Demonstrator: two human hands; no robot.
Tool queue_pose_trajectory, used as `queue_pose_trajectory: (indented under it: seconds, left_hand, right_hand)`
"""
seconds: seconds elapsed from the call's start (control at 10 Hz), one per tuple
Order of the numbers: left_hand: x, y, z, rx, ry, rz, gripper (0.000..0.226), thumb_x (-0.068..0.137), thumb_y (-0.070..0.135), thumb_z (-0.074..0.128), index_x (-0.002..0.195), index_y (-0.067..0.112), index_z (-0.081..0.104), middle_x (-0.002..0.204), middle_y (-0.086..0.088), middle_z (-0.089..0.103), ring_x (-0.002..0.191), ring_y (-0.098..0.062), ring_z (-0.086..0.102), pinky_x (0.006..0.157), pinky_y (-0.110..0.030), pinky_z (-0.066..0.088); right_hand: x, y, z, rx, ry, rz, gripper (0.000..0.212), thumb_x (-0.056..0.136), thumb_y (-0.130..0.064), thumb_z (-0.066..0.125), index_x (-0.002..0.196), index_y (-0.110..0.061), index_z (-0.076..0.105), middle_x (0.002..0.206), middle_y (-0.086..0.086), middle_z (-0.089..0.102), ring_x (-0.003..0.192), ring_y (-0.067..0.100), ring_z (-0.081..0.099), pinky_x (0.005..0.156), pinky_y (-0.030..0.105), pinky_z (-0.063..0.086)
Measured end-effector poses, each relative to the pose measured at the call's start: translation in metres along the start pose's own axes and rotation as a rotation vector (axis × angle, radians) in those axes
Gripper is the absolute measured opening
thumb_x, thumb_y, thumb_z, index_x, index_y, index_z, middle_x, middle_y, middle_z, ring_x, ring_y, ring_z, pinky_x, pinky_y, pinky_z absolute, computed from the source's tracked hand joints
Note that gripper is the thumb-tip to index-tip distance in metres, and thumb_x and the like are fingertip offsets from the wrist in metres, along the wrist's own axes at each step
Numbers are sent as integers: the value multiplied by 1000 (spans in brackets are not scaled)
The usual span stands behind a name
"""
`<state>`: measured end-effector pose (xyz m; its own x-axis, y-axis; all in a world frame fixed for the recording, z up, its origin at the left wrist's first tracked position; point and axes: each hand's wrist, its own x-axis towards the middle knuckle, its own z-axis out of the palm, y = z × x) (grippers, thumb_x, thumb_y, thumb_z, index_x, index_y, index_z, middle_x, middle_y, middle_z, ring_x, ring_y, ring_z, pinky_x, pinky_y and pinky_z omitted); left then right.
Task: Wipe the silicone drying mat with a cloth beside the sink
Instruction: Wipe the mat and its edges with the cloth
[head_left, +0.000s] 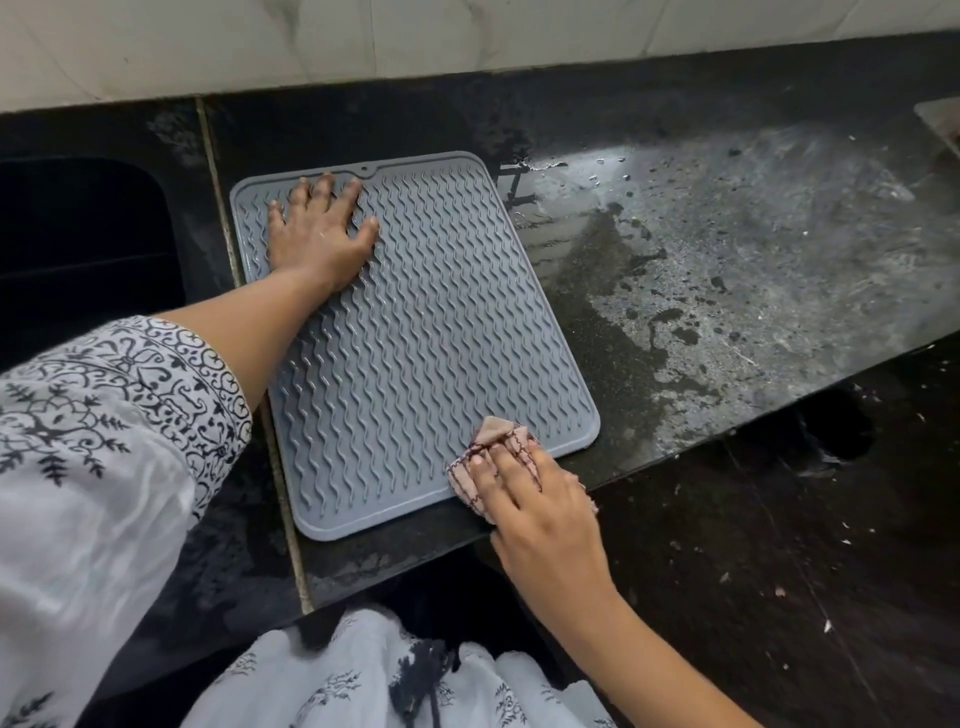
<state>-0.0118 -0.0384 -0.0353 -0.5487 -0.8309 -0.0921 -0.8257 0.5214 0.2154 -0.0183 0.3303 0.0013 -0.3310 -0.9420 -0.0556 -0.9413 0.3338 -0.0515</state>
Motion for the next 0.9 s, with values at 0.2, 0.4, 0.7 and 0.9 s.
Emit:
queue_pose_trajectory:
  seconds: [0.2, 0.4, 0.7, 0.9]
  left_hand:
    - [0, 1, 1, 2, 8, -8, 64, 92, 61, 23, 150, 36, 13, 160, 1, 8, 147, -24, 2, 115, -50, 1]
    - [1, -1, 3, 10, 13, -8, 64, 93, 61, 23, 150, 36, 12, 160, 1, 8, 147, -24, 3, 115, -50, 1]
    - [1, -1, 3, 1, 8, -8, 63, 93, 61, 23, 150, 36, 11, 160, 1, 7, 147, -23, 2, 115, -49, 0]
    - [0, -1, 3, 0, 17, -9, 63, 93, 61, 24, 150, 36, 12, 160, 1, 8, 147, -24, 3, 115, -50, 1]
  right_hand:
    - [-5, 56, -9, -109, -79, 191, 46, 74, -17, 69, 120, -13, 63, 117, 7, 66, 106, 33, 58, 78, 44, 53]
    - [27, 48, -36, 57, 59, 313, 44, 79, -20, 65, 122, -18, 61, 119, 2, 64, 97, 27, 57, 72, 39, 53]
    - [19, 4, -10, -106, -12, 57, 49, 74, -16, 61, 123, -16, 61, 118, 7, 66, 106, 36, 60, 70, 42, 52]
    - [-3, 49, -16, -108, -80, 123, 52, 71, -16, 69, 122, -16, 61, 117, 4, 66, 104, 30, 59, 72, 43, 54]
